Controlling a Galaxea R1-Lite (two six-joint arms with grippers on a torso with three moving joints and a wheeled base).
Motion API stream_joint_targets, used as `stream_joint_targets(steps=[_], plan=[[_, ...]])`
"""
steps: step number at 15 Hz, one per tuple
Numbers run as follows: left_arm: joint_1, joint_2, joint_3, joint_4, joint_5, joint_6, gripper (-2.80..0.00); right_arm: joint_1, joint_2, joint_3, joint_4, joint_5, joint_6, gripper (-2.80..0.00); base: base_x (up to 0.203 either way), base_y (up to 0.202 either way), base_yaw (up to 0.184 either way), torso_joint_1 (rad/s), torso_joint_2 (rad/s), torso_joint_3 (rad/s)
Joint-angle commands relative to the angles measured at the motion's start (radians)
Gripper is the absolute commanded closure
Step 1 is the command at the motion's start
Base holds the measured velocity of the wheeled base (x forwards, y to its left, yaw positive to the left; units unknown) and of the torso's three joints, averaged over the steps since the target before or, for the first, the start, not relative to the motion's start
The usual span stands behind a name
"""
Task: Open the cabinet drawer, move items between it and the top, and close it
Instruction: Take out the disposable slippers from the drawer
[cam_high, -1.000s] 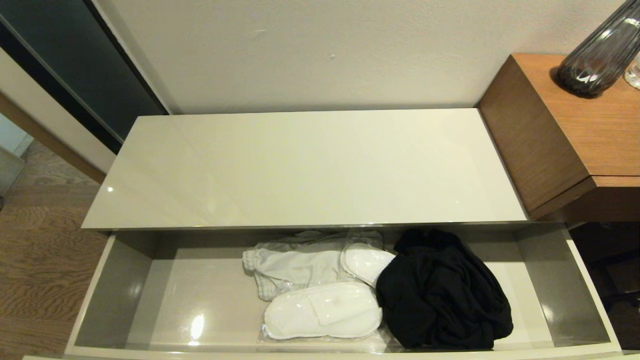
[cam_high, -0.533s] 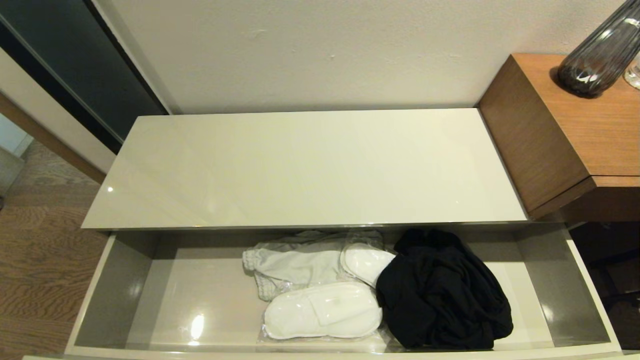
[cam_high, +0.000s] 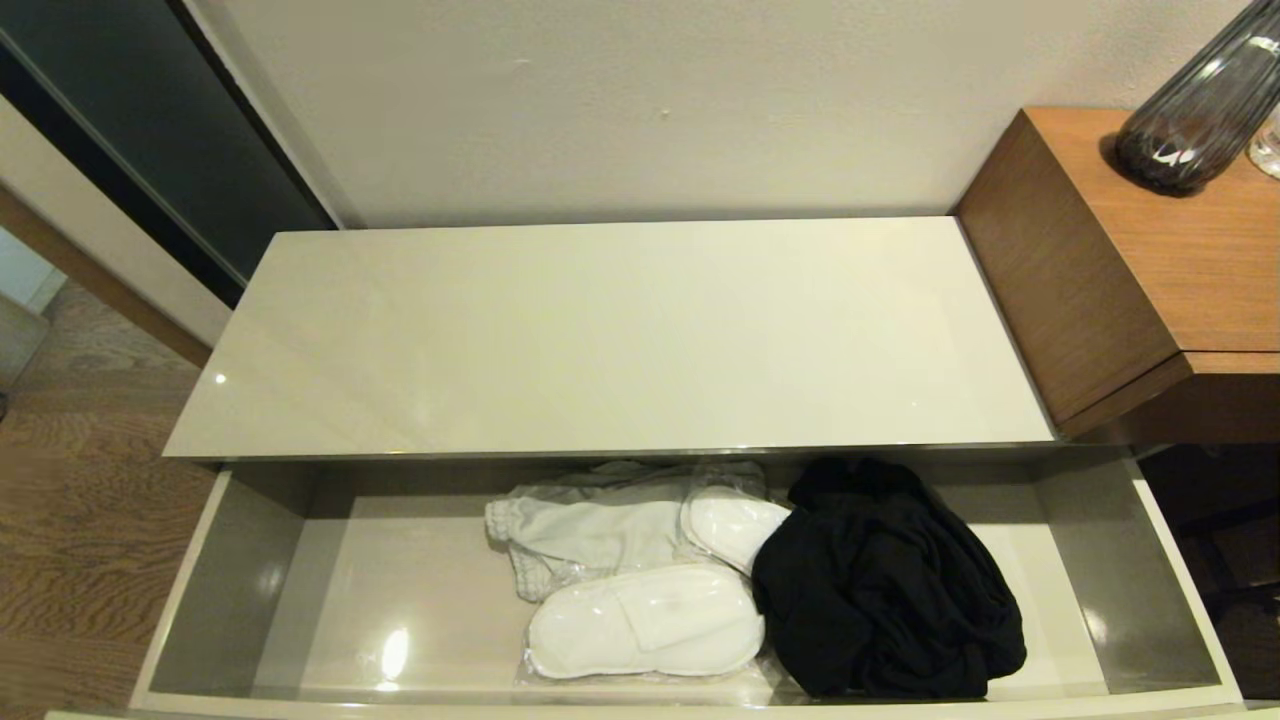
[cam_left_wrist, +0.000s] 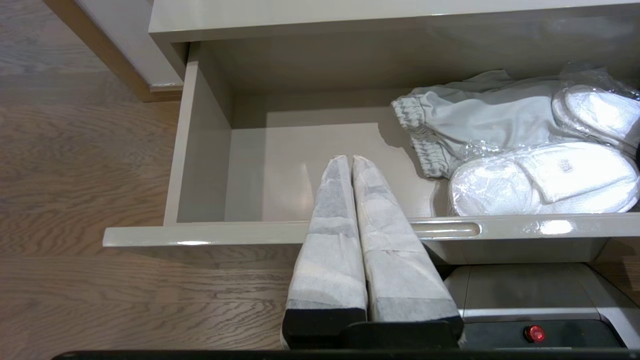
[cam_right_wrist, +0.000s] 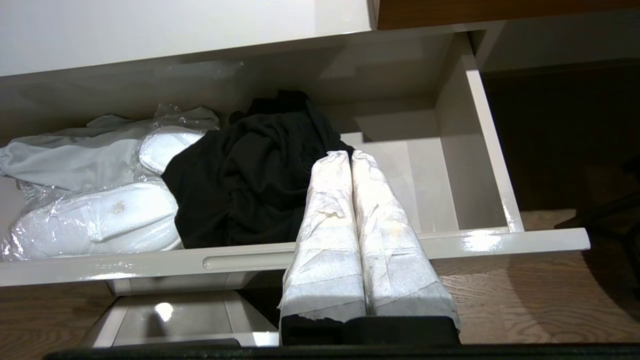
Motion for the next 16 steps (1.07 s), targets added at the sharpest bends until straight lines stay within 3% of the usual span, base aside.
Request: stream_joint_targets(steps=[1, 4, 7, 12, 16], plan=[[-0.001, 0.0, -0.016, 0.004, -0.003, 0.002, 0.0, 0.0, 0.002, 0.0, 0.0, 0.0, 0.002, 0.0, 0.0, 0.0, 0.0, 0.0, 0.0, 0.0], [0.0, 0.038, -0.114, 0.073, -0.004, -0.025, 0.0, 0.0, 0.002, 0.001, 0.0, 0.0, 0.002, 0.0, 0.0, 0.0, 0.0, 0.0, 0.0, 0.0], [0.0, 0.144, -0.275, 0.17, -0.008, -0.12, 0.0, 0.0, 0.002, 0.002, 0.0, 0.0, 0.002, 0.0, 0.0, 0.0, 0.0, 0.0, 0.0, 0.0], [-0.001, 0.531, -0.476, 0.205, -0.068, -0.312, 0.0, 0.0, 0.002, 0.0, 0.0, 0.0, 0.002, 0.0, 0.0, 0.0, 0.0, 0.0, 0.0, 0.0], [-0.001, 0.807, -0.562, 0.33, -0.12, -0.303, 0.0, 0.0, 0.002, 0.0, 0.0, 0.0, 0.002, 0.0, 0.0, 0.0, 0.0, 0.0, 0.0, 0.0]])
